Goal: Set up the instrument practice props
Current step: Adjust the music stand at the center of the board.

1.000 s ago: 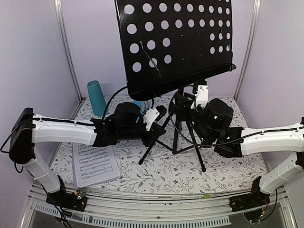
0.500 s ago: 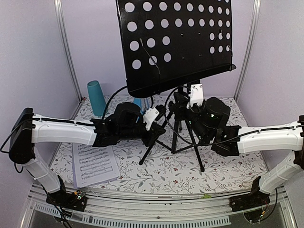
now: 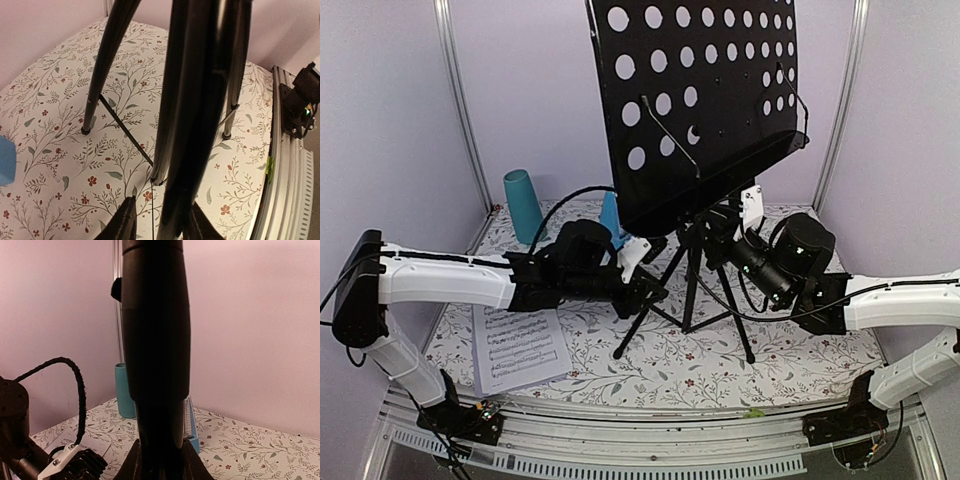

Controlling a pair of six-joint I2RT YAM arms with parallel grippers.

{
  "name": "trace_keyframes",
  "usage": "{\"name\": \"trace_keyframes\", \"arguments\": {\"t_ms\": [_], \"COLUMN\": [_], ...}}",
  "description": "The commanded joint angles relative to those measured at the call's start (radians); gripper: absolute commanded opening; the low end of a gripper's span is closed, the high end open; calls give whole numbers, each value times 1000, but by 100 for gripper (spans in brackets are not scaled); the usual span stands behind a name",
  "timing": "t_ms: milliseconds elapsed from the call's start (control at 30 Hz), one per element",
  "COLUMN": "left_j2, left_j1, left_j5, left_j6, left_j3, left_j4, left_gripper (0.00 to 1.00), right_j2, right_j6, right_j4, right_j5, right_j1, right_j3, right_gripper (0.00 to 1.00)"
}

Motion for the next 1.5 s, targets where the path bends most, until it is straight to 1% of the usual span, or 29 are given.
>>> {"name": "trace_keyframes", "arguments": {"t_ms": [0,100,233,333,467,567,733,1000,1100,1233,1467], "left_j2": [-76,-107,-144,-154,-129,-99,-57,-27,-19,-14,14], "left_j1": [46,78,125,157,205,217,219,215,212,210,198], "left_j5": [57,108,174,203,264,308,386,386,386,383,395], "left_j6": [-24,-30,-27,-12,5,24,30,22,38,77,191], "left_j3": [-1,12,31,37,69,104,155,149,152,157,196], "left_j4": [-23,-9,4,16,26,38,53,89,98,112,143], "left_gripper": [35,42,51,53,54,54,54,54,55,56,58], "right_j2": [-65,-79,-93,-91,-82,-81,-91,-74,-67,-70,-83], "right_j6": [47,7,6,-4,-14,-36,-45,-85,-89,-71,-41], "right_j4": [29,28,21,15,-6,-24,-64,-117,-129,-130,-128], "right_j5": [-146,-180,-221,-255,-282,-288,-408,-531,-599,-693,-771], "right_j1": [-20,-23,-34,-34,-34,-36,-124,-207,-252,-307,-340], "right_j3": [-54,-69,-83,-87,-64,-42,-9,67,88,93,88], "right_gripper": [0,0,0,0,0,0,0,0,0,0,0]}}
